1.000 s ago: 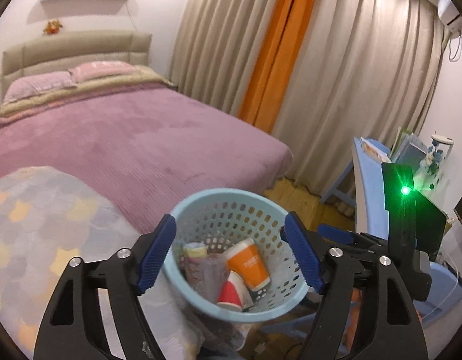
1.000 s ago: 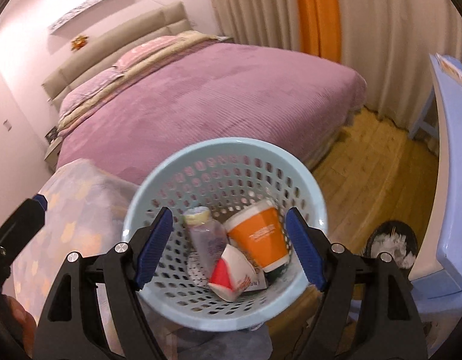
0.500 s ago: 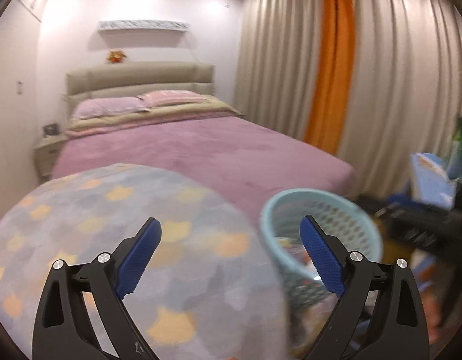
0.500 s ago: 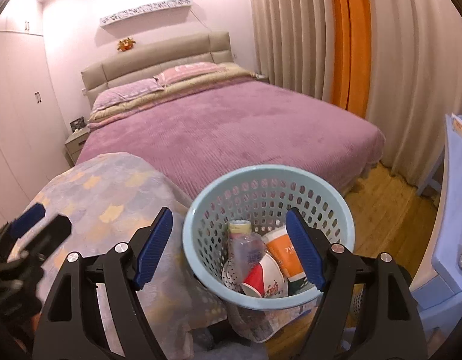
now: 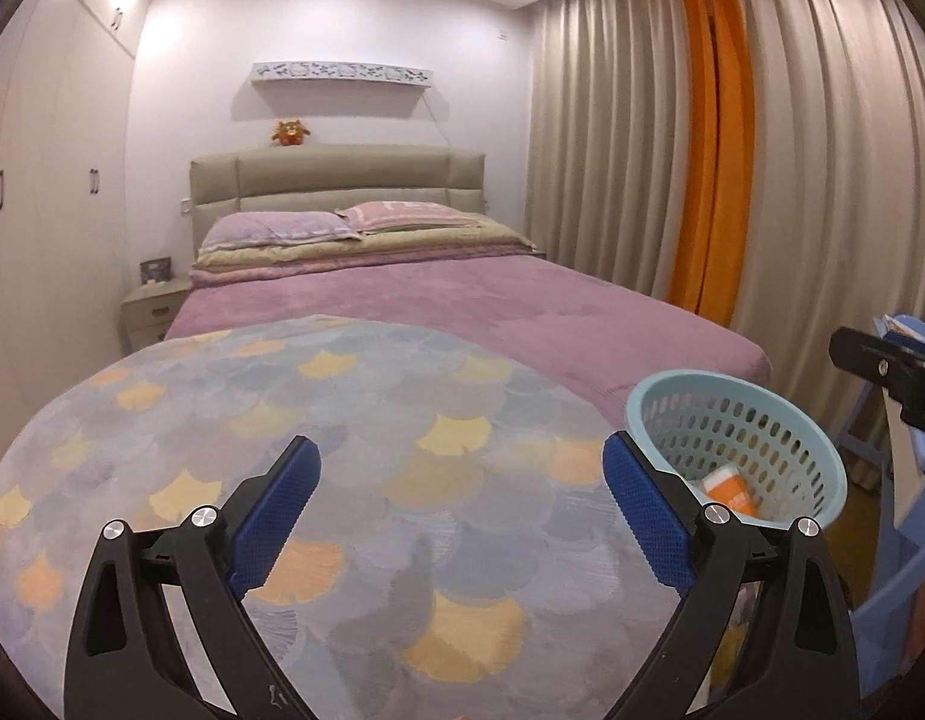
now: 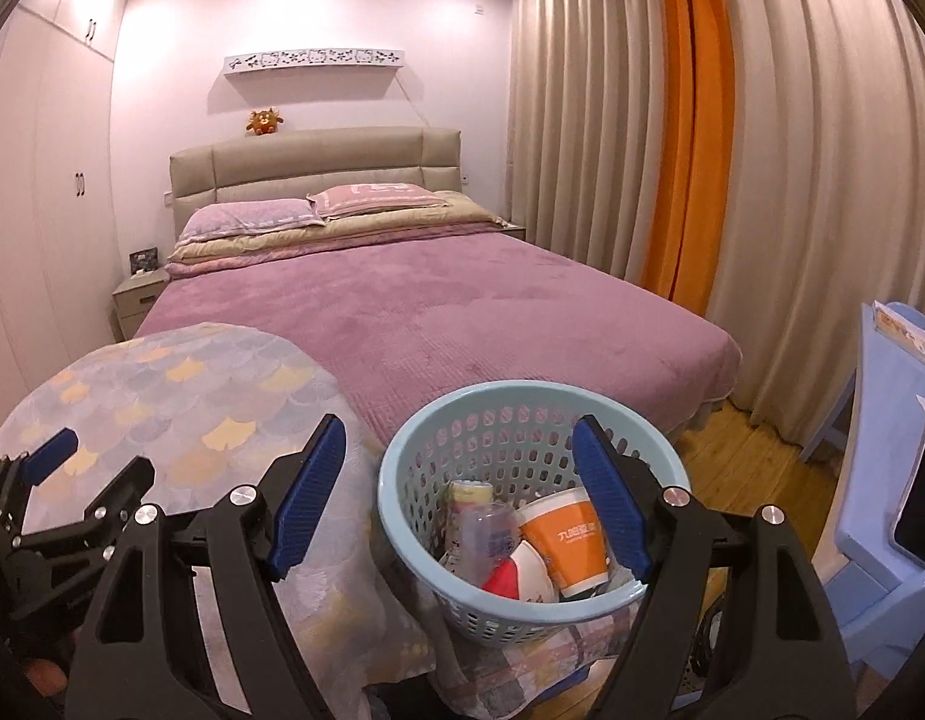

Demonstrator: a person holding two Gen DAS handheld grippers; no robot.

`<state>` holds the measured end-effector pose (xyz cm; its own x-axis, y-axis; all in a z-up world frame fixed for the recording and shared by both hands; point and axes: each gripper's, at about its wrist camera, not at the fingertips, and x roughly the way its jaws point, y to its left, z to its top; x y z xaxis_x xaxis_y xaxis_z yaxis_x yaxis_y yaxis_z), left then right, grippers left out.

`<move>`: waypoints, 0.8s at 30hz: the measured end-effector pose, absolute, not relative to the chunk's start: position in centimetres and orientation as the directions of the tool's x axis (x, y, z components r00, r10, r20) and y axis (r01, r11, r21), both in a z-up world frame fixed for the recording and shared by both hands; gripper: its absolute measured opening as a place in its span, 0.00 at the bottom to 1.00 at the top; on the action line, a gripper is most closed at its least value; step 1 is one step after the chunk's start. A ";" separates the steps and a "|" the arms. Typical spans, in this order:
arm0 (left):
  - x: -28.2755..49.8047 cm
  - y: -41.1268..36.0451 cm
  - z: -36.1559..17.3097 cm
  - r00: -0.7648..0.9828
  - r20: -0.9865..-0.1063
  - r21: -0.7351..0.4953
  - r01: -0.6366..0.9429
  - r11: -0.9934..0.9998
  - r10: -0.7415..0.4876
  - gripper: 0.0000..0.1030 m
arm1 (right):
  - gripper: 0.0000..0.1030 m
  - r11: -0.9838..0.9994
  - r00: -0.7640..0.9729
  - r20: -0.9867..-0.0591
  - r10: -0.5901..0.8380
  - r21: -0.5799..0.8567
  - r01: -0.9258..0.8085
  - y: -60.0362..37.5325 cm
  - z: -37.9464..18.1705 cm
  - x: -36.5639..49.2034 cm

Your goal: Collect trash

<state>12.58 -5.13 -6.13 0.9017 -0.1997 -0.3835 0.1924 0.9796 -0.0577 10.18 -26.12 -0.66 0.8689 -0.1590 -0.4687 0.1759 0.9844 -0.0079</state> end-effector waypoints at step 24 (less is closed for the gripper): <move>12.8 -4.5 -6.7 0.890 -0.403 -0.090 0.193 0.977 -0.213 0.93 | 0.72 0.981 0.864 -0.475 -0.167 0.004 0.192 -26.1 -1.8 10.0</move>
<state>12.83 -4.46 -6.65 0.8902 -0.2127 -0.4029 0.1927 0.9771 -0.0902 9.99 -26.05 -1.85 0.8641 -0.1669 -0.4749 0.1920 0.9814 0.0043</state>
